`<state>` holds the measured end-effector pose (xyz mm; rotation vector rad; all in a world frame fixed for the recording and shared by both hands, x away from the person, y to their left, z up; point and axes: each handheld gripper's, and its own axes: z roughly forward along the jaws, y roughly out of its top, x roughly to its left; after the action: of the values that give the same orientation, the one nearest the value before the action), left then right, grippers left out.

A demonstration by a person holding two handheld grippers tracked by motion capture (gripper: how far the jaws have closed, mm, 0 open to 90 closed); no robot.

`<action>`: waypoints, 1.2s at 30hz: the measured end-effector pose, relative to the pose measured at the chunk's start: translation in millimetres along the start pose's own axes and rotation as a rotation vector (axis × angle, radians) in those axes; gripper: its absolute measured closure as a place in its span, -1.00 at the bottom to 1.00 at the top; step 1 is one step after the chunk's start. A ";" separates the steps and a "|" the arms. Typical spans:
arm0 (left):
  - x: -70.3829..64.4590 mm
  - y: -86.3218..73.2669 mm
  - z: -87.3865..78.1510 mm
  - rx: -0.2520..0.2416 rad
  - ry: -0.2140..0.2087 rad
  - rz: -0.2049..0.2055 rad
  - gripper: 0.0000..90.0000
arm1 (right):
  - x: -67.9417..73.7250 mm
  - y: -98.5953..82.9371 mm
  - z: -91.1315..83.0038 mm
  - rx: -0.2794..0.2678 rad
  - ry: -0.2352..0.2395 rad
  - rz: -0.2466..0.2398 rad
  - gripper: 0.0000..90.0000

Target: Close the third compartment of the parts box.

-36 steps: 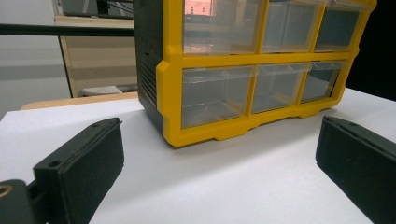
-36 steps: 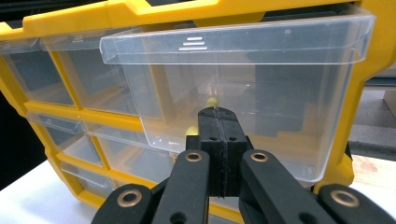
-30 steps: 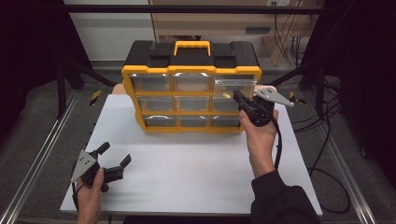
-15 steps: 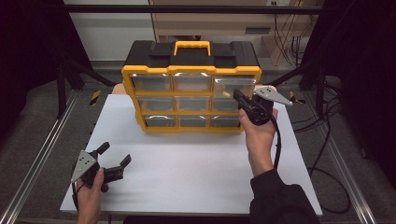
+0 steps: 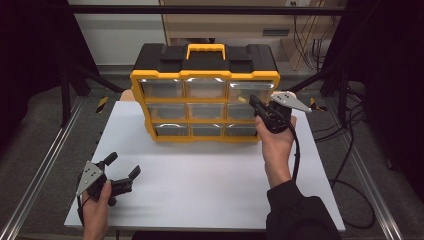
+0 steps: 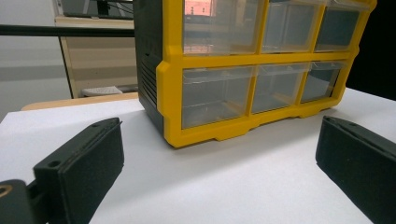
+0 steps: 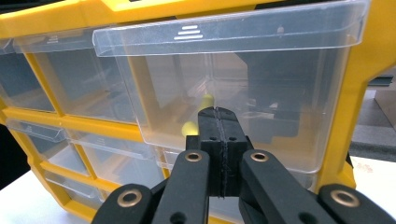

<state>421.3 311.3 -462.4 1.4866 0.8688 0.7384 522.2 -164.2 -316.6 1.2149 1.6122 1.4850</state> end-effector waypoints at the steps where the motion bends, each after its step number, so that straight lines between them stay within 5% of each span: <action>1: 0.0 0.0 -0.1 0.001 0.001 0.000 -0.98 | 0.0 -0.1 0.4 0.000 -0.001 0.001 1.00; 36: 0.5 0.1 -0.4 -0.001 0.002 0.001 -0.98 | -1.6 0.7 9.1 -0.003 -0.019 0.002 1.00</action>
<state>421.2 311.9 -462.3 1.4857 0.8696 0.7409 531.2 -162.1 -317.7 1.2256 1.5963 1.4722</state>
